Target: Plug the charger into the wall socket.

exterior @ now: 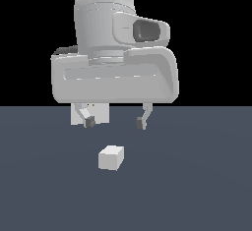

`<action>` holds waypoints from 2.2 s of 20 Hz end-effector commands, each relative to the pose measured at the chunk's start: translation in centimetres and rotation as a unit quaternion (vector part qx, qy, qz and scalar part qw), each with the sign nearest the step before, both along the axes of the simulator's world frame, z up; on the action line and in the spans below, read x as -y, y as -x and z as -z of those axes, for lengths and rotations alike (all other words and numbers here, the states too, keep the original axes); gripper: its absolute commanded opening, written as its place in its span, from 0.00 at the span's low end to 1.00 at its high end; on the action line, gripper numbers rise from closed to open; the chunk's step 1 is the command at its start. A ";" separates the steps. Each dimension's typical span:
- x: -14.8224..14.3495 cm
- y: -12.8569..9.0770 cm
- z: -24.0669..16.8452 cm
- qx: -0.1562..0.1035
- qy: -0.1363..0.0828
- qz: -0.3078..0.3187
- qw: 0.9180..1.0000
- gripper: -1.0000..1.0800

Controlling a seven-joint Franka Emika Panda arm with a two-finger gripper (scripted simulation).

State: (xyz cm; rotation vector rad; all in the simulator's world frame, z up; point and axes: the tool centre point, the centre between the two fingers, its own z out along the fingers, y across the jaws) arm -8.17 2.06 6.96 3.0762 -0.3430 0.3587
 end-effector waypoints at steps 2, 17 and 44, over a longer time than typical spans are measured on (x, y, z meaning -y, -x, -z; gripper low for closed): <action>-0.2 0.3 0.5 0.005 0.001 0.005 1.000 0.96; -0.3 0.4 2.0 0.006 0.001 0.006 1.000 0.96; -0.4 0.3 5.6 0.006 0.001 0.002 1.000 0.00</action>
